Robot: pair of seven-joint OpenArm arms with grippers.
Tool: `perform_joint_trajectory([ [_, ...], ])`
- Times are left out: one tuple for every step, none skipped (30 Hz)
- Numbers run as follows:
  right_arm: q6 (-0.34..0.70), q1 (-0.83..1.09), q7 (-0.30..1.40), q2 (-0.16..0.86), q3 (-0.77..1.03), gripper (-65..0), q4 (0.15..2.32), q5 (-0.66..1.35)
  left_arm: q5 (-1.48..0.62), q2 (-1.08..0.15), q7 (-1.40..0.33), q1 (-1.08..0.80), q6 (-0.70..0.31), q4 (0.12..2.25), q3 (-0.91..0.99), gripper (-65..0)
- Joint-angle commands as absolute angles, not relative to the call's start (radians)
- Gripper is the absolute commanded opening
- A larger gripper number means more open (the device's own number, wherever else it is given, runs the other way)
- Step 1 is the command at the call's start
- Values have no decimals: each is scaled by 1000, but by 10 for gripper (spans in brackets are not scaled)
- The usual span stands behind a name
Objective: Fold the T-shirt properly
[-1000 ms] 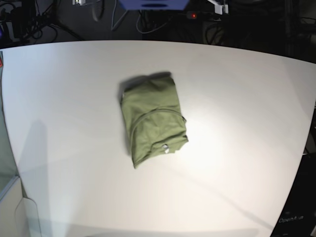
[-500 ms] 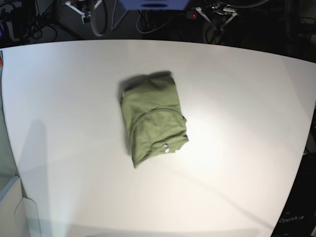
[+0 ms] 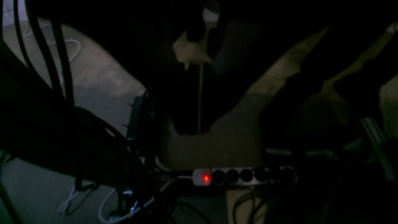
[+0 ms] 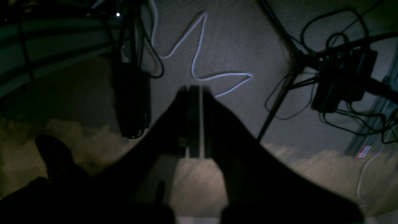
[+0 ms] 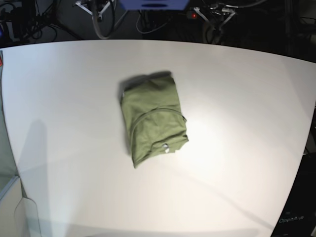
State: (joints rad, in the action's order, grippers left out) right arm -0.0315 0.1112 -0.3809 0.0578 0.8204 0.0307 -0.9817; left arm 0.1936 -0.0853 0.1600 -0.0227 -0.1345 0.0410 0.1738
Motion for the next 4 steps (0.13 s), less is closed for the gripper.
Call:
perform_joint_trajectory([
  [-45, 114, -390, 59, 820, -641, 31, -981, 182, -90, 163, -22, -136, 42, 173, -642],
  [-45, 114, -390, 58, 820, -641, 31, -981, 176, -90, 163, -22, -136, 42, 173, -642],
  [-45, 114, -390, 58, 820, -641, 31, -983, 176, -90, 163, -22, -136, 42, 173, -642],
  [-45, 114, -390, 56, 820, -641, 31, -983, 176, -90, 163, -22, -136, 42, 173, -642],
])
